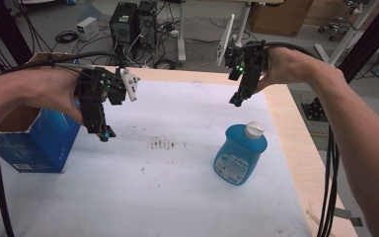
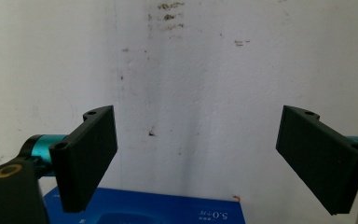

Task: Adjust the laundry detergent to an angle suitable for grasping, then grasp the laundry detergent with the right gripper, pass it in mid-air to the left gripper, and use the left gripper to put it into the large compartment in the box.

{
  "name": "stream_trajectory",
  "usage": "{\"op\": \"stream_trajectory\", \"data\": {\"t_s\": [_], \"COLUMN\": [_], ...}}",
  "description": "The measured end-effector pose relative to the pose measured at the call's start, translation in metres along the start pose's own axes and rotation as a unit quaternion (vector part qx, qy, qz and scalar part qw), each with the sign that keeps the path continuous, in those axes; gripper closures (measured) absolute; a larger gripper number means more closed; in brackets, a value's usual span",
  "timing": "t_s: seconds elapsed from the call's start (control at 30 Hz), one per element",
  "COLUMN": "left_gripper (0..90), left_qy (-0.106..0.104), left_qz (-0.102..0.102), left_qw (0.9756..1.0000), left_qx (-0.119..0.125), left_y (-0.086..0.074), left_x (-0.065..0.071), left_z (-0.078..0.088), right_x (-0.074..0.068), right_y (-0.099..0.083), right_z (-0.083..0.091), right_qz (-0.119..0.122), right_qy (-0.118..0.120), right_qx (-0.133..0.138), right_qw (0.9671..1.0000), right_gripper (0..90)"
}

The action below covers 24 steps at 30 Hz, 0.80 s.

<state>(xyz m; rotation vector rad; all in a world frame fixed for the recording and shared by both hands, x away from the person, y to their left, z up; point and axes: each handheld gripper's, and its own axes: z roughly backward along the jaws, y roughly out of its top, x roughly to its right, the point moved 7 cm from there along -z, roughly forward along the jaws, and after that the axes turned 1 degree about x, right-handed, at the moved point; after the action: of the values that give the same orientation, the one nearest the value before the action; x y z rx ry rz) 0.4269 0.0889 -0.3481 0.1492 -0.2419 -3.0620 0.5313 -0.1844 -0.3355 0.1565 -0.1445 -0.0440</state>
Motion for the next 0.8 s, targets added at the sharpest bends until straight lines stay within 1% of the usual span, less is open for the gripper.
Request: {"op": "stream_trajectory", "data": {"t_s": [0.17,0.27,0.33,0.37,0.43,0.5,0.57,0.63,0.67,0.7,0.8], "left_gripper": [12.5,12.5,12.5,12.5,12.5,12.5,12.5,12.5,12.5,12.5,12.5], "left_qy": [-0.001,0.001,-0.004,-0.004,-0.004,-0.005,-0.007,-0.009,-0.009,-0.009,-0.008], "left_qz": [-0.001,0.0,-0.001,-0.001,-0.002,0.004,0.002,0.001,0.001,0.006,0.002], "left_qw": [1.0,1.0,1.0,1.0,1.0,1.0,0.9999,0.9999,0.9999,0.9999,1.0], "left_qx": [0.002,-0.003,-0.006,-0.008,-0.008,-0.006,-0.008,-0.005,-0.005,0.0,0.0], "left_y": [0.0011,0.0003,-0.0001,-0.0004,-0.0007,-0.0002,0.0002,0.0012,0.0012,0.0022,0.0025], "left_x": [-0.0025,-0.0025,-0.0009,-0.0006,-0.0012,-0.001,-0.0009,-0.0008,-0.0008,-0.0003,-0.0015], "left_z": [-0.0021,-0.0032,-0.0044,-0.005,-0.0054,-0.0066,-0.0073,-0.0074,-0.0074,-0.0073,-0.0065], "right_x": [0.0001,-0.0006,0.0007,0.0017,0.0032,0.0027,0.0018,0.0015,0.0015,0.0003,-0.0006], "right_y": [-0.0031,-0.0048,-0.0048,-0.0044,-0.0031,-0.0017,-0.0012,-0.0013,-0.0013,-0.0017,-0.005], "right_z": [-0.0012,-0.0011,-0.0007,-0.0005,-0.0007,-0.002,-0.0033,-0.0049,-0.0049,-0.0065,-0.0073], "right_qz": [0.001,0.002,0.003,-0.004,-0.002,0.002,0.002,0.006,0.006,0.003,0.001], "right_qy": [-0.002,0.0,0.001,0.0,-0.005,-0.004,-0.001,-0.001,-0.001,0.002,0.003], "right_qx": [-0.006,-0.009,-0.005,-0.001,0.003,0.004,0.0,-0.004,-0.004,-0.004,-0.007], "right_qw": [1.0,1.0,1.0,1.0,1.0,1.0,1.0,1.0,1.0,1.0,1.0], "right_gripper": [17.2,17.2,17.2,17.2,17.2,17.2,17.2,17.2,17.2,17.2,17.2]}}
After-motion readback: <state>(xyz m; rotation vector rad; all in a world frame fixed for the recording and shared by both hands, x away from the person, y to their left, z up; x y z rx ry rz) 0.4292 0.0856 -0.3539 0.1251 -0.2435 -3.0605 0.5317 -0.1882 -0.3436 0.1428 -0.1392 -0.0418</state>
